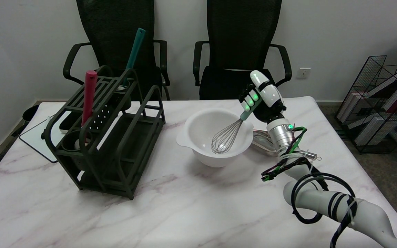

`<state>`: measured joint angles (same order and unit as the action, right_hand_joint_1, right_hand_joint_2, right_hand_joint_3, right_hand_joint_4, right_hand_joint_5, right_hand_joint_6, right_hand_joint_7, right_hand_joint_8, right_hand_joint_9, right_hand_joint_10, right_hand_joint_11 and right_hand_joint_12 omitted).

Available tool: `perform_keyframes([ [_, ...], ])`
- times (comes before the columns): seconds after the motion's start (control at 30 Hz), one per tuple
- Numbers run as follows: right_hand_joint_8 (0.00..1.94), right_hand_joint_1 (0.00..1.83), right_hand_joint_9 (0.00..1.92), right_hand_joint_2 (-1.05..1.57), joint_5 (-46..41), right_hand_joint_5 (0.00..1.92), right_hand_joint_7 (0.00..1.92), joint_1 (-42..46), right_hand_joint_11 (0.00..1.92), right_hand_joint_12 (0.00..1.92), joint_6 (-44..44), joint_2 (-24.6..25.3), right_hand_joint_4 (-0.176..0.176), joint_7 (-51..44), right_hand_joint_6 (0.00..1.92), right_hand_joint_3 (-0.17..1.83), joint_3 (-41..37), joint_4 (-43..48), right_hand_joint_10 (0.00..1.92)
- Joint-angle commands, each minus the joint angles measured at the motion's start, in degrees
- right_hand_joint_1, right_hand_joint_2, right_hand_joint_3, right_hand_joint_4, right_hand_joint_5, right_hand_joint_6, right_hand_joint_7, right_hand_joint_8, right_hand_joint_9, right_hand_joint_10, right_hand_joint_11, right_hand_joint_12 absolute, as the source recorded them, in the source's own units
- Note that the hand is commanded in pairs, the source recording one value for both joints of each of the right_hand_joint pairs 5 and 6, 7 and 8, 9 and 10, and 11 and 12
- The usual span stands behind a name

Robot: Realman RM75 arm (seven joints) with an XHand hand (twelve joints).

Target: Place the whisk into the mixing bowl.

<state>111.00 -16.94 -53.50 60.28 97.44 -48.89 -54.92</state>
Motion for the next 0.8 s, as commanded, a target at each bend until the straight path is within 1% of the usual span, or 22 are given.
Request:
perform_keyframes([
  [0.03, 1.92, 0.79, 1.92, 1.57, -0.1, 1.92, 1.92, 0.5, 1.88, 1.88, -0.4, 1.1, 0.000, -1.1, 1.92, 1.04, 0.2, 2.1, 1.92],
  [0.4, 1.92, 0.76, 1.92, 1.57, -0.2, 1.92, 1.92, 0.6, 1.78, 1.78, -0.5, 2.2, 0.000, -1.1, 1.92, 1.06, 0.4, 3.1, 1.92],
  [0.47, 1.90, 0.76, 1.87, 1.54, -0.2, 1.92, 1.90, 0.6, 1.74, 1.74, -0.6, 2.2, 0.000, -1.1, 1.92, 1.06, 0.4, 3.3, 1.87],
  [0.5, 1.88, 0.77, 1.85, 1.52, -0.2, 1.88, 1.88, 0.6, 1.71, 1.71, -0.8, 2.2, 0.000, -1.1, 1.88, 1.05, 0.5, 3.4, 1.85],
  [0.57, 1.80, 0.80, 1.77, 1.43, -0.2, 1.70, 1.80, 0.6, 1.63, 1.63, -0.9, 2.3, 0.000, -1.1, 1.70, 1.04, 0.5, 3.5, 1.77],
  [0.63, 1.71, 0.82, 1.67, 1.33, -0.2, 1.56, 1.71, 0.6, 1.55, 1.55, -0.9, 2.4, 0.000, -1.1, 1.56, 1.05, 0.5, 3.6, 1.67],
  [0.8, 1.59, 0.85, 1.51, 1.11, -0.2, 1.34, 1.59, 0.7, 1.34, 1.34, -1.0, 2.4, 0.000, -1.1, 1.34, 1.14, 0.5, 3.6, 1.51],
])
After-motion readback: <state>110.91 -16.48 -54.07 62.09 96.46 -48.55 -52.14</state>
